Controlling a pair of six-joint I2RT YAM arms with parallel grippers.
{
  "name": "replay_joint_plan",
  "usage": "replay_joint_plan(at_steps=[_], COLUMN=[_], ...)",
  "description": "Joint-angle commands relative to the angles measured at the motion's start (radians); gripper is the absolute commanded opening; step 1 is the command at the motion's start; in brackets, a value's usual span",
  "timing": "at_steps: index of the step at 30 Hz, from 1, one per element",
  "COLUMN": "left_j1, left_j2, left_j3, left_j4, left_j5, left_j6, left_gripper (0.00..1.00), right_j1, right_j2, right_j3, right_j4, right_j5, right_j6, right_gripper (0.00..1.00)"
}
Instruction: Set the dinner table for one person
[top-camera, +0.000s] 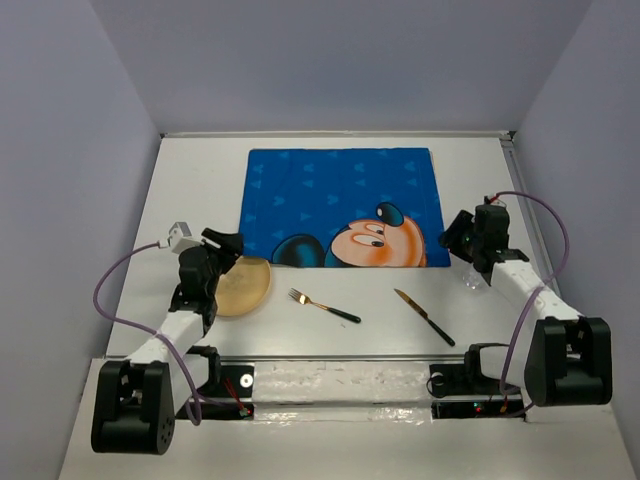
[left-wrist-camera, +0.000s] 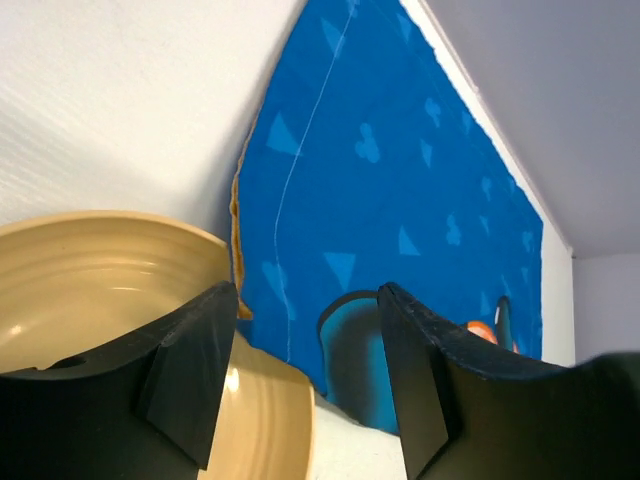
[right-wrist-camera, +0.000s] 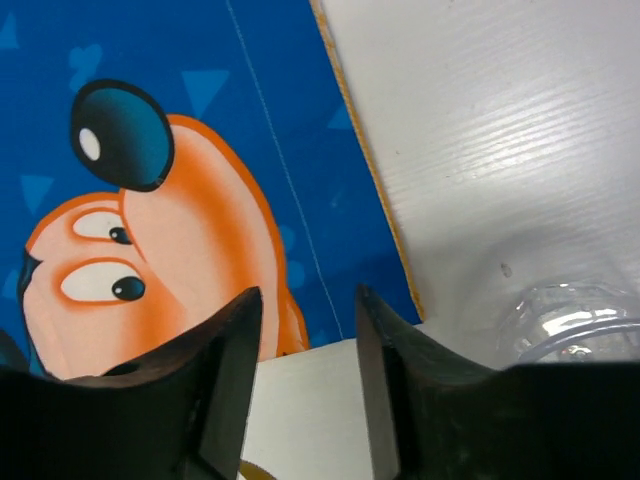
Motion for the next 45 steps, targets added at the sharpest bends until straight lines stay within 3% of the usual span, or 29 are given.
replay_joint_plan(at_steps=[1,6,10,11,15,18,21,26,30,38,45], left_j1=[0.001,0.000,-0.010,-0.014,-0.017,-0.017,-0.019,-0.051,-0.062,-0.079,-0.079], left_j2=[-0.075,-0.156,-0.273,-0.316,-0.385,-0.422,-0.478,-0.553,-0.584,-0.604,-0.623], left_j3=[0.024,0.169,0.296,0.348,0.474,0.558,0.580,0.523,0.465,0.465,0.466], left_j4=[-0.006,-0.116,-0.231,-0.280,-0.409,-0.508,-0.561,-0.581,-0.572,-0.564,-0.576], left_j5=[-0.003,0.089,0.063,0.059,0.060,0.077,0.081,0.026,0.012,-0.018,-0.043], left_j6=[0.001,0.010,0.069,0.112,0.262,0.361,0.473,0.533,0.540,0.545,0.554], left_gripper=[0.73,0.82,0.85,0.85,0.88,0.91,0.99,0.99,0.99,0.99,0.99], right_j1=[-0.006,0.058,0.374,0.531,0.806,0.943,0.983,0.993,0.993,1.039,1.089], right_j2=[-0.049,-0.098,-0.095,-0.051,0.128,0.255,0.445,0.710,0.805,0.938,0.968], right_j3=[0.027,0.038,0.093,0.129,0.220,0.348,0.488,0.672,0.754,0.854,0.900], right_j4=[0.001,0.001,0.021,0.035,0.195,0.240,0.262,0.239,0.190,0.162,0.142], right_j5=[-0.097,-0.163,-0.068,-0.039,0.051,0.137,0.115,0.072,0.061,-0.007,-0.049], right_j6=[-0.028,-0.010,0.050,0.070,0.179,0.202,0.248,0.269,0.282,0.297,0.306], right_gripper=[0.59,0.65,0.69,0.69,0.68,0.63,0.55,0.53,0.46,0.40,0.02])
